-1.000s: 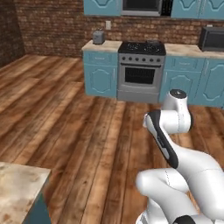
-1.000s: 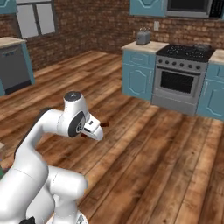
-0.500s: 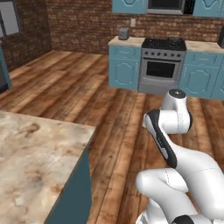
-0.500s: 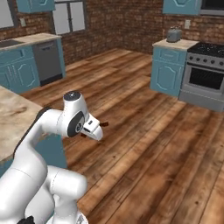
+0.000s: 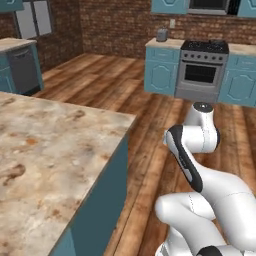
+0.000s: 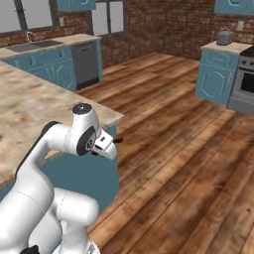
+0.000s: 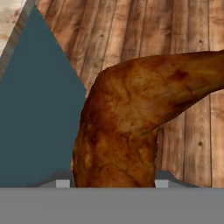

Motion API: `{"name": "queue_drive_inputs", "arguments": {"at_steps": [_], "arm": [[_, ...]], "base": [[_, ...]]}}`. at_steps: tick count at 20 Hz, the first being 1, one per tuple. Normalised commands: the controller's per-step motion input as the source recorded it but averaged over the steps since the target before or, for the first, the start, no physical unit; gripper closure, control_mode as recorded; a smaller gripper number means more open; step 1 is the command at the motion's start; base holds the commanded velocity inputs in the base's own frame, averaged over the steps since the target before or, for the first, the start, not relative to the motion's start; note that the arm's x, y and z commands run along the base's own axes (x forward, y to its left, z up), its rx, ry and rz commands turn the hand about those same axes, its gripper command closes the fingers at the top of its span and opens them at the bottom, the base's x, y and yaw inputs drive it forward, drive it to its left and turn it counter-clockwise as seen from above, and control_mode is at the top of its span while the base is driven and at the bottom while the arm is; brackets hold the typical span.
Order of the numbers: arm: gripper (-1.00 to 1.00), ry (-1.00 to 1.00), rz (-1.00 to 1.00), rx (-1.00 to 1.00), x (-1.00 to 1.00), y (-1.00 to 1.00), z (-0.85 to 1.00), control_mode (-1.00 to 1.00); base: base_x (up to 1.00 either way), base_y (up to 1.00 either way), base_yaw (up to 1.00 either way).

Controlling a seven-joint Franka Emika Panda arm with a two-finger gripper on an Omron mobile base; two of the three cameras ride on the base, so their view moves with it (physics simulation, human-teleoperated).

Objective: Take the chicken drumsticks from the pan and place one on each plate on the dining counter.

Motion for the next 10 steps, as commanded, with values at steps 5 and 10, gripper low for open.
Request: {"name": "queue_drive_inputs", "arguments": {"at_steps": [5, 10], "arm": [[1.0, 0.0, 0.0, 0.0, 0.0, 0.0, 0.0, 1.0], [1.0, 0.0, 0.0, 0.0, 0.0, 0.0, 0.0, 1.0]], "base": [[-1.0, 0.54, 0.19], [-1.0, 0.57, 0.19]]}}
